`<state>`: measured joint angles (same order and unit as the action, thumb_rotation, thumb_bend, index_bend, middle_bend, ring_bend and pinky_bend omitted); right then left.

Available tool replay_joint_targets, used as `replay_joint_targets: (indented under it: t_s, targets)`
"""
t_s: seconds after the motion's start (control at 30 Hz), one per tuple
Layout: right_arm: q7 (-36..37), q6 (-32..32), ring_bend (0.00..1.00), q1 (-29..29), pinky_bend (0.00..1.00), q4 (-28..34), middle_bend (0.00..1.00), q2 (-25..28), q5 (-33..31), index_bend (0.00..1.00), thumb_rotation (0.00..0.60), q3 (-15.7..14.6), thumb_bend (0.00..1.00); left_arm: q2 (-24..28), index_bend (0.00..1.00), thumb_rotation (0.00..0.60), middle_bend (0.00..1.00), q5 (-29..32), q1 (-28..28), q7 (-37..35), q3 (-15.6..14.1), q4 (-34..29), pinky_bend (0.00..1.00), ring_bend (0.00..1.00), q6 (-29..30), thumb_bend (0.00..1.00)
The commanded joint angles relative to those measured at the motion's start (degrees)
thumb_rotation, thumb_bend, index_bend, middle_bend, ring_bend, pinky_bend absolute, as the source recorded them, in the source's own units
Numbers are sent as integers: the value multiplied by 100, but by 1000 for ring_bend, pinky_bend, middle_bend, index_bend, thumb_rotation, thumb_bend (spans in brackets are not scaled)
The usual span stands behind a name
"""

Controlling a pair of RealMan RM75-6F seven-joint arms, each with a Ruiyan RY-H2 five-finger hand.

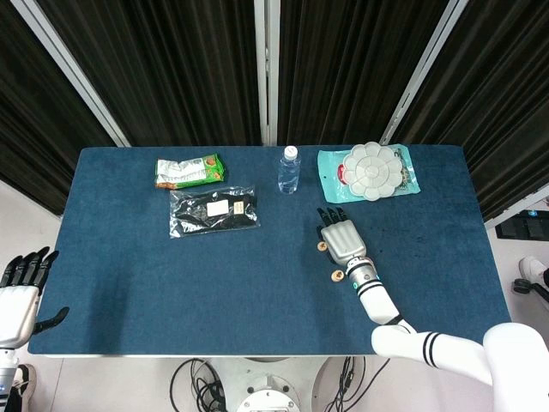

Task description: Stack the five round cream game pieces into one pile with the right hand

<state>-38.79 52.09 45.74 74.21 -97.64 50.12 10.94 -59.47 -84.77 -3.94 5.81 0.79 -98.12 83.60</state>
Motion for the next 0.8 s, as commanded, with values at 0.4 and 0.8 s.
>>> replay_joint_targets:
  t_s: [0.4,0.8]
  targets:
    - [174,-18,0,76,0,-209,64,-114,28,461,600,-47,239,8,41,600,0,20,15,-57,12,15,0,0,24,191]
    - [272,25,0,98,0,-170,74,-99,41,528,600,-50,247,33,42,600,0,-5,37,-99,13,19,0,0,70,191]
